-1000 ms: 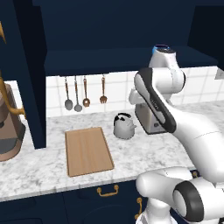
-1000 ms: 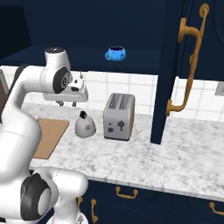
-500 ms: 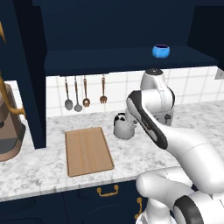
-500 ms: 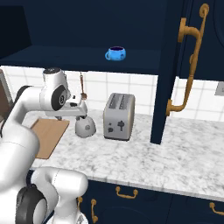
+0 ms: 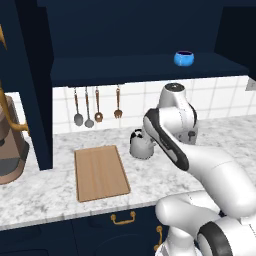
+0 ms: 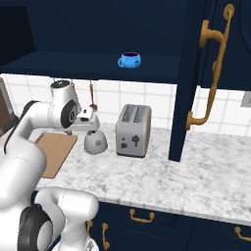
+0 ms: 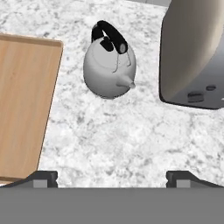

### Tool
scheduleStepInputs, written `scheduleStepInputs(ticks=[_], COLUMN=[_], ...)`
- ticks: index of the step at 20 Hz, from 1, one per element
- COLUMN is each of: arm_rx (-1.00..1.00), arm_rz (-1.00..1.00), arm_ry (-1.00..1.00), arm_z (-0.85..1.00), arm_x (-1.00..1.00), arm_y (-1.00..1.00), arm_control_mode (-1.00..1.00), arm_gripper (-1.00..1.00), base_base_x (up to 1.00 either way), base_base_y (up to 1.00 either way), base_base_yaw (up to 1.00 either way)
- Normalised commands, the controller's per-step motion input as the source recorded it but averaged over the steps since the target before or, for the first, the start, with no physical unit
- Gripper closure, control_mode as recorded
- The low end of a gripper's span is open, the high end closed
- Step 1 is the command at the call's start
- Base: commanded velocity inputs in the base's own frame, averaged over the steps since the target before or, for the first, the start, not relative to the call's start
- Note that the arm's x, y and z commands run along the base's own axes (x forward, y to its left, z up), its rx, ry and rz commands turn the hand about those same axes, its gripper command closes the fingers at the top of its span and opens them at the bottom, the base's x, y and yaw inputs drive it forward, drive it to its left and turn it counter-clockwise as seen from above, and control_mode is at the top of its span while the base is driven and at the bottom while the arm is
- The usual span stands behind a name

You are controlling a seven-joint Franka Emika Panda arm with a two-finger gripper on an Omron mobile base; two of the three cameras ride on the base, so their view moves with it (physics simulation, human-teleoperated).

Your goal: Pick the kettle from the counter and place it on the tray. Then pick the mug from the cabinet and place it on the tray. Then close the cabinet doors.

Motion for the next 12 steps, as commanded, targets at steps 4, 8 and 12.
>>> scheduleStepInputs(ticks=[4, 8, 12], arm_rx=[0.0, 0.0, 0.0], arm_rz=[0.0, 0.0, 0.0], arm_ry=[-0.07, -0.06, 0.01], arm_z=[-0.33, -0.24, -0.07], arm_x=[0.76, 0.76, 0.53], arm_y=[0.22, 0.24, 0.0], arm_control_mode=[-1.0, -1.0, -1.0], arm_gripper=[-1.0, -1.0, -1.0], base_base_x=[0.0, 0.0, 0.0], base_base_y=[0.0, 0.0, 0.0], base_base_yaw=[0.0, 0.0, 0.0])
